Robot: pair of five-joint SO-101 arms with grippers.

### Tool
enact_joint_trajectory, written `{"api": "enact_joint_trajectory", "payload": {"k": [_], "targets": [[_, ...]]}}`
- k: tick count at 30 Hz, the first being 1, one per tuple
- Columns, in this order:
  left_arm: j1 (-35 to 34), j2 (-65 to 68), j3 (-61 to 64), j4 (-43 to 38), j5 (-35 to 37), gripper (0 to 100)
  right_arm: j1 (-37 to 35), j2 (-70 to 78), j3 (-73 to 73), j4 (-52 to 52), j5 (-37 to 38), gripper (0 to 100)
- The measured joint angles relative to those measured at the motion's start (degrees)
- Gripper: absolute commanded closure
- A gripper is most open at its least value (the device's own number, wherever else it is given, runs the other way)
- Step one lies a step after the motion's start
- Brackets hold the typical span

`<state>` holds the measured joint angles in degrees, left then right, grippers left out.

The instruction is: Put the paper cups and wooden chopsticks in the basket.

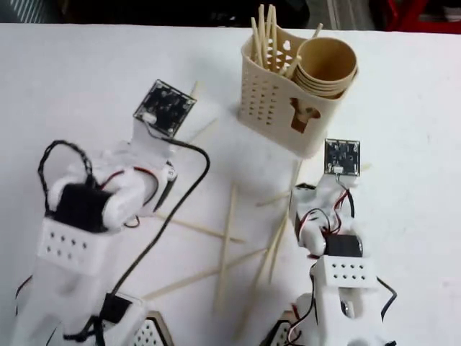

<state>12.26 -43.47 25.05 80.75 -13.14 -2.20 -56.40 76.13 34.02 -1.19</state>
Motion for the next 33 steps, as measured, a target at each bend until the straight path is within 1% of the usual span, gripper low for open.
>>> {"api": "enact_joint_trajectory", "payload": {"k": [11,15,18,21,23,30,33], "targets": [[0.00,-13.36,0.00,-2.55,0.00,98,0.00,0.00,0.00,0.00,0.00,98.1],[0.00,-16.53,0.00,-5.98,0.00,98,0.00,0.00,0.00,-0.09,0.00,98.1],[0.00,-16.97,0.09,-10.46,0.00,98,0.00,0.00,0.00,-0.09,0.00,98.1],[0.00,-17.14,2.90,-18.64,0.35,98,0.00,0.00,0.00,-0.09,0.00,98.1],[0.79,-17.32,6.95,-26.11,1.85,98,0.00,0.00,0.00,-0.09,0.00,98.1],[6.95,-17.23,22.33,-57.93,3.25,98,0.00,0.00,0.00,-0.09,0.00,98.1],[9.41,-15.65,24.26,-69.54,3.25,98,0.00,0.00,0.00,-0.09,0.00,98.1]]}}
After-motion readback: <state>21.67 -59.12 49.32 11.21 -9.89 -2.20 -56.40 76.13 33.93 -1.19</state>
